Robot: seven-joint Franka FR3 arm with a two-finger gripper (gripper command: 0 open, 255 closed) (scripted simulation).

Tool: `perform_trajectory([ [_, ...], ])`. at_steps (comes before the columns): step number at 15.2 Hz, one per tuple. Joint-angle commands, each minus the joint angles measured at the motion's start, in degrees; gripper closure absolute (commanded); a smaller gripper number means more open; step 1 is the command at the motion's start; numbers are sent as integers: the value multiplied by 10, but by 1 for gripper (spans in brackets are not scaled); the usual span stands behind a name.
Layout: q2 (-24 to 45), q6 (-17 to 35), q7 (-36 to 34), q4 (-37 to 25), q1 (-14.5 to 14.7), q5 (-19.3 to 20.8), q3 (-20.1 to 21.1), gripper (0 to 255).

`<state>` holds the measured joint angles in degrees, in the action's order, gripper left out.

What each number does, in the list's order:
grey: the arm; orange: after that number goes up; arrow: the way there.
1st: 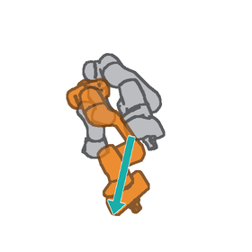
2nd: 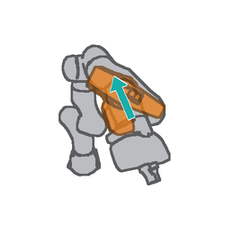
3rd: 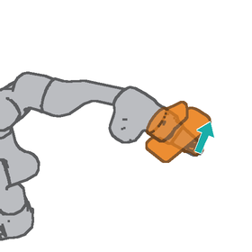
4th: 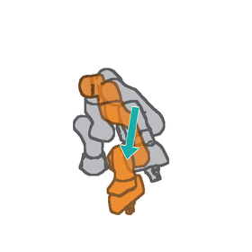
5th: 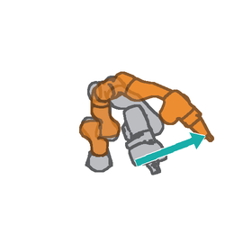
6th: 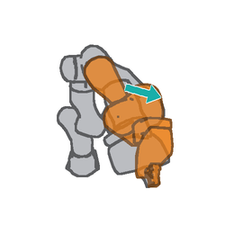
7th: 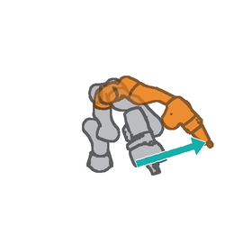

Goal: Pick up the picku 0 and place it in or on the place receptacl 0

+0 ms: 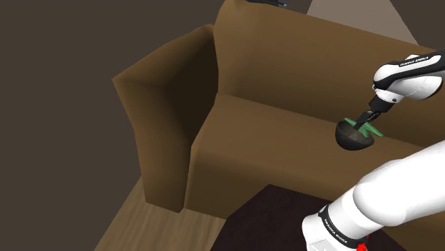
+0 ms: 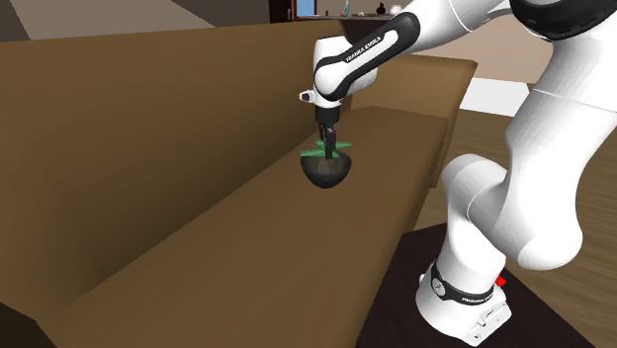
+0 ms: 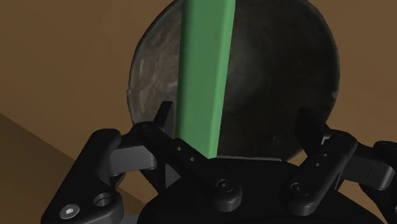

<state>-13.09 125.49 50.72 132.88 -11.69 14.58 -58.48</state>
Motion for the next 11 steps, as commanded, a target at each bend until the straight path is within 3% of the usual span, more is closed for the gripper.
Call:
perform_trajectory([
  [1, -24, -34, -12, -16, -9, 16, 16, 0],
  [3, -45, -73, -21, -37, -16, 26, 34, 0],
  [11, -44, -73, -21, -37, -16, 25, 34, 0],
])
